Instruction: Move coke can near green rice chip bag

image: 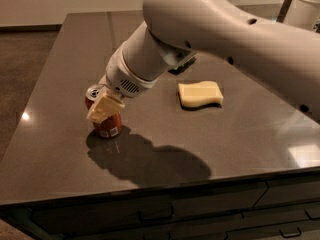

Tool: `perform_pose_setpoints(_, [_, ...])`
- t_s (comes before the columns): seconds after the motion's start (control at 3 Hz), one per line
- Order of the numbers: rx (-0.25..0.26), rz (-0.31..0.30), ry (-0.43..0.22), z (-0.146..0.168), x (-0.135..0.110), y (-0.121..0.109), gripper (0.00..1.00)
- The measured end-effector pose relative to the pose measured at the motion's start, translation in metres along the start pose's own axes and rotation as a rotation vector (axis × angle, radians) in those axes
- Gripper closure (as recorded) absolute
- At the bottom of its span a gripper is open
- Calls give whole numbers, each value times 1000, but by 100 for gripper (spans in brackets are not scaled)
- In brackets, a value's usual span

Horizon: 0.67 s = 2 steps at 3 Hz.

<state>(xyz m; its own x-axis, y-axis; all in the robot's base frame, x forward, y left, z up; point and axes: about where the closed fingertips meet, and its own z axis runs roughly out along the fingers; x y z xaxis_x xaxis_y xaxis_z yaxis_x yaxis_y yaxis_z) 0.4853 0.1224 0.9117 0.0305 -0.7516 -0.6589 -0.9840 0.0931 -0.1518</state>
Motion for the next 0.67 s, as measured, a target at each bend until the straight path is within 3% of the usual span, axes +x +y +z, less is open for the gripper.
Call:
perform_pose_setpoints(0.33, [10, 13, -9, -3, -2, -11, 63])
perform_pose_setpoints(0.67, [51, 41, -18, -17, -7, -39, 85])
